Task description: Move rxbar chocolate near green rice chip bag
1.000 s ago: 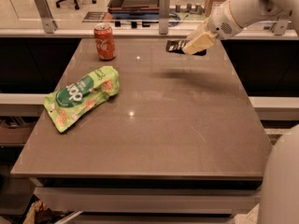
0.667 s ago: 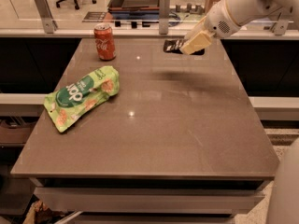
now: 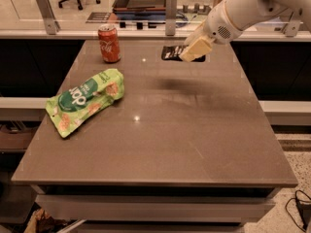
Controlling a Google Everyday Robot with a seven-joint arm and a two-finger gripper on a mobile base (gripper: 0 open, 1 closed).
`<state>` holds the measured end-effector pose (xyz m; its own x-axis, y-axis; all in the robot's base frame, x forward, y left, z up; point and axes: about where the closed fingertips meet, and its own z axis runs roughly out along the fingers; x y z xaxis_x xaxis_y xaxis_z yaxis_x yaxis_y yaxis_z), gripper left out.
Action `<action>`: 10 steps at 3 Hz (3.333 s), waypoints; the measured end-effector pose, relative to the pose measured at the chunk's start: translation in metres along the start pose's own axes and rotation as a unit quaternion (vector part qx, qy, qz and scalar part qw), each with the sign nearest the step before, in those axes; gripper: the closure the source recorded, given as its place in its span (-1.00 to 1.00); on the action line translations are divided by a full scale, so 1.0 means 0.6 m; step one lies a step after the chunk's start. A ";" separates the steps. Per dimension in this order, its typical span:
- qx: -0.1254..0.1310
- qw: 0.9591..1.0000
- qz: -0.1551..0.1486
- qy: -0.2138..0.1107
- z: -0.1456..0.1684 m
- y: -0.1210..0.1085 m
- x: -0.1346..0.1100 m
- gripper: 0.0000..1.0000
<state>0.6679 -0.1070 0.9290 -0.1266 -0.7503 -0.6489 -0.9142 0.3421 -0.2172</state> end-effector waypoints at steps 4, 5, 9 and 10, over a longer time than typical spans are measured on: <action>-0.032 0.997 -0.063 0.001 0.032 0.161 -0.029 1.00; -0.056 0.995 -0.088 0.004 0.047 0.208 -0.047 1.00; -0.191 0.964 -0.185 0.019 0.143 0.331 -0.110 1.00; -0.191 0.964 -0.186 0.019 0.143 0.333 -0.111 0.62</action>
Offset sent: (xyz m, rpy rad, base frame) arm -0.0621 0.0340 -0.0213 -0.0314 -0.0367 0.0378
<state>0.5269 0.0599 0.8663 0.2296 -0.8035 -0.5493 -0.9732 -0.1818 -0.1408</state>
